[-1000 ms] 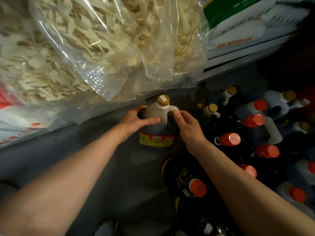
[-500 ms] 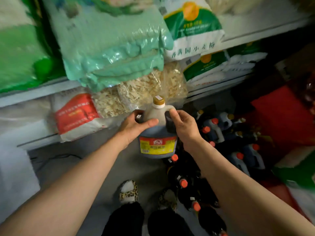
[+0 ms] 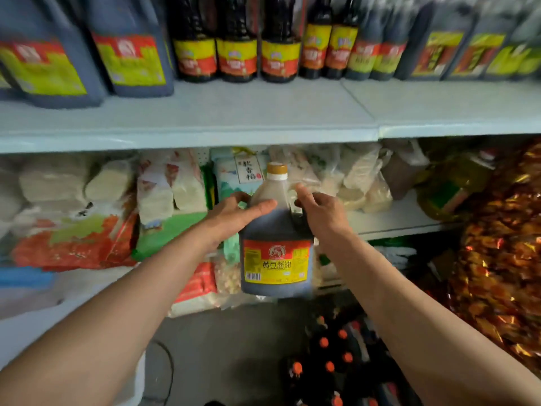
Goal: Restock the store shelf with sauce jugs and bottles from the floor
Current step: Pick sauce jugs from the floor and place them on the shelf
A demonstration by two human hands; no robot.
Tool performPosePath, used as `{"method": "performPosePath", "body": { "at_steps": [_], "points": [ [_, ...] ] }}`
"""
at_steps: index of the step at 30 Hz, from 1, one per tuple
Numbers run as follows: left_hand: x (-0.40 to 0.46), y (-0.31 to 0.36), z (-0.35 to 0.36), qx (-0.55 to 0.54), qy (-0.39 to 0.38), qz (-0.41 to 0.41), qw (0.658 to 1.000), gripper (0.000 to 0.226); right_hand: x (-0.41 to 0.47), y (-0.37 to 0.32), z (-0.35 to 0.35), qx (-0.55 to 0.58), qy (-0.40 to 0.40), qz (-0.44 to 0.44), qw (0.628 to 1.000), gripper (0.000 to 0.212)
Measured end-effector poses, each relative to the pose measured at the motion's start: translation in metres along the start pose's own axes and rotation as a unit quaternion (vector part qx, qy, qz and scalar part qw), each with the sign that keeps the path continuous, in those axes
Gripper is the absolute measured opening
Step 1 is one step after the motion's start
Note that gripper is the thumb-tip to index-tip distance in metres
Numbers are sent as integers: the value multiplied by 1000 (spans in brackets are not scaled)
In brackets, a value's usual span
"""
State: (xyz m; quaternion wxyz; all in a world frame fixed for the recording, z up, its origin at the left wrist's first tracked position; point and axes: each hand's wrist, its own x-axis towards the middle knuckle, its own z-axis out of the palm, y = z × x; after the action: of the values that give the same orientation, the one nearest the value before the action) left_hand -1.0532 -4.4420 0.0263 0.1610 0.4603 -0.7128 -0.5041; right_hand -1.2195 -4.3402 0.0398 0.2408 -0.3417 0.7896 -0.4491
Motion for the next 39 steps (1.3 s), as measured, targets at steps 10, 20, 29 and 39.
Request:
{"method": "performPosePath", "body": {
  "at_steps": [10, 20, 29, 39],
  "points": [
    [-40, 107, -162, 0, 114, 140, 984, 95, 20, -197, 14, 111, -19, -110, 988, 49],
    [17, 104, -292, -54, 162, 156, 973, 72, 77, -308, 116, 138, -47, -130, 981, 53],
    [101, 88, -352, -37, 152, 156, 975, 89, 138, -337, 172, 124, -53, -151, 979, 41],
    [127, 94, -366, 173, 175, 194, 950, 104, 164, -335, 186, 109, -94, -177, 974, 25]
  ]
}}
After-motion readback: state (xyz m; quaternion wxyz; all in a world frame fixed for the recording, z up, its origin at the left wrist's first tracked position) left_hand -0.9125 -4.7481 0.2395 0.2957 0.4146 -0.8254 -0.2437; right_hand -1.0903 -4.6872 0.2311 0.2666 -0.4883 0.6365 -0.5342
